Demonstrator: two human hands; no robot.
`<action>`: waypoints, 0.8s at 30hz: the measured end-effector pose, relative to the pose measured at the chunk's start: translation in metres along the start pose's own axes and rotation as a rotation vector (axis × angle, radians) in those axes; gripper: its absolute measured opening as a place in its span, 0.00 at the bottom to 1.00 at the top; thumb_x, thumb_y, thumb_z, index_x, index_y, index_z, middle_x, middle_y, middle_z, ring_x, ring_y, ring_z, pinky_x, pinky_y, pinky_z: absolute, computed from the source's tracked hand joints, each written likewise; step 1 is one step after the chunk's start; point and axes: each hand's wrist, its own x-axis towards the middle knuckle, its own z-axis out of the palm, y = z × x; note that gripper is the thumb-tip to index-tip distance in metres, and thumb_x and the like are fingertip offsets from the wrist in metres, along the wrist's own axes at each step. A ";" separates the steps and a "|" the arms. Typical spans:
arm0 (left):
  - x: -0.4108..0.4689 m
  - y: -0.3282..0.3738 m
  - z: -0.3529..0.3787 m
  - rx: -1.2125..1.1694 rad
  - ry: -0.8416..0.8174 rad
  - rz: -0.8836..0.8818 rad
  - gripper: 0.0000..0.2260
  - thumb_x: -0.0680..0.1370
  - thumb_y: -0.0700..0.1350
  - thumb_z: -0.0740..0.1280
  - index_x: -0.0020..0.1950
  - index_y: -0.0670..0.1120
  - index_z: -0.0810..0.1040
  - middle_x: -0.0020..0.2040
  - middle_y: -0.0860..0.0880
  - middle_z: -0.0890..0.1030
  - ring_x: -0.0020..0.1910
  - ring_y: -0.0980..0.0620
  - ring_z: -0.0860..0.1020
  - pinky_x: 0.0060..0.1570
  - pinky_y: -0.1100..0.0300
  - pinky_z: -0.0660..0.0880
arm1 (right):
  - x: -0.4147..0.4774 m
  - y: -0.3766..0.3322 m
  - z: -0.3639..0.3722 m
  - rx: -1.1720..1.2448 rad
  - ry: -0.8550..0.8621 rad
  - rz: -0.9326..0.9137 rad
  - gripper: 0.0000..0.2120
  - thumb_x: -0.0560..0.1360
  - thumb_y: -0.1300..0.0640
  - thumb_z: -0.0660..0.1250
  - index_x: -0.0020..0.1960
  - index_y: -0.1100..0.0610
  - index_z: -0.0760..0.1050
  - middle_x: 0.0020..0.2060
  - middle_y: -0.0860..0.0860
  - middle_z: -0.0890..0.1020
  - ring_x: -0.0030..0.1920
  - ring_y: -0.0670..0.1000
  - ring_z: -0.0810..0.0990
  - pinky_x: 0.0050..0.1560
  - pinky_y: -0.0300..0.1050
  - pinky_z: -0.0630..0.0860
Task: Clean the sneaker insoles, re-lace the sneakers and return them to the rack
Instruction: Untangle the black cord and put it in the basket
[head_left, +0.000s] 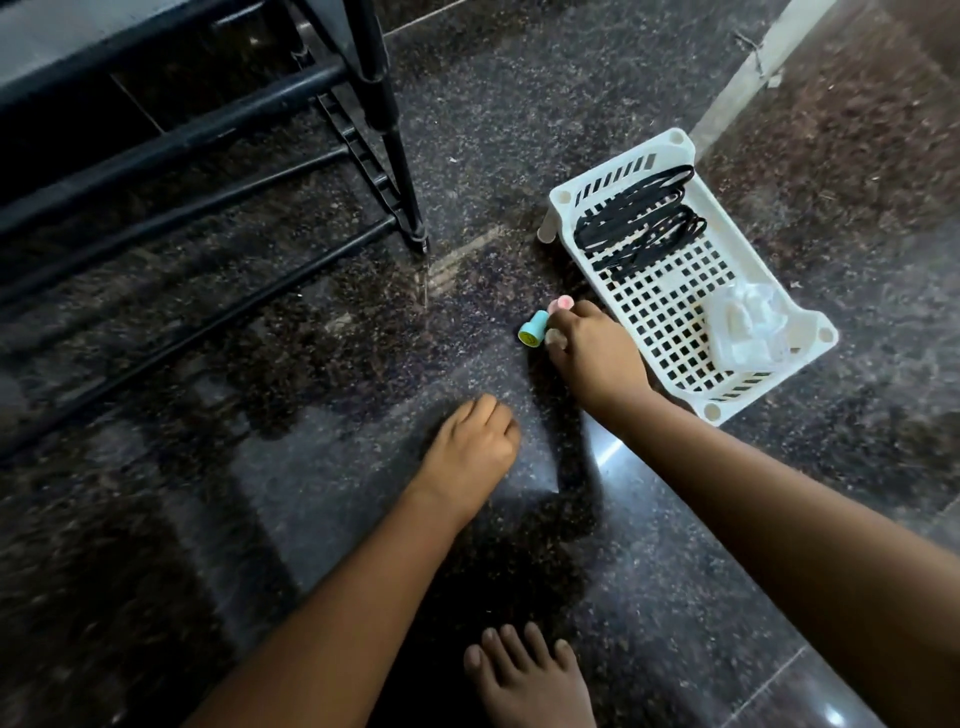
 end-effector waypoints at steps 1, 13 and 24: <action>0.001 0.000 -0.003 -0.021 -0.005 -0.024 0.15 0.66 0.39 0.55 0.36 0.46 0.82 0.35 0.50 0.78 0.37 0.50 0.77 0.37 0.61 0.73 | 0.000 0.001 0.001 -0.007 -0.006 -0.003 0.19 0.80 0.56 0.56 0.69 0.60 0.67 0.56 0.59 0.75 0.48 0.64 0.77 0.42 0.53 0.73; 0.033 0.015 -0.050 -0.516 0.054 -0.657 0.08 0.75 0.39 0.68 0.54 0.44 0.77 0.54 0.46 0.77 0.47 0.44 0.79 0.46 0.52 0.76 | -0.035 0.013 -0.033 0.237 0.183 -0.067 0.06 0.73 0.59 0.67 0.47 0.58 0.71 0.40 0.54 0.78 0.39 0.58 0.77 0.37 0.47 0.68; 0.143 0.027 -0.070 -0.693 0.314 -0.448 0.13 0.74 0.38 0.69 0.59 0.41 0.79 0.54 0.44 0.79 0.47 0.47 0.79 0.48 0.54 0.79 | -0.015 0.085 -0.086 0.327 0.415 0.111 0.05 0.69 0.62 0.70 0.43 0.57 0.76 0.36 0.52 0.81 0.35 0.51 0.81 0.41 0.51 0.79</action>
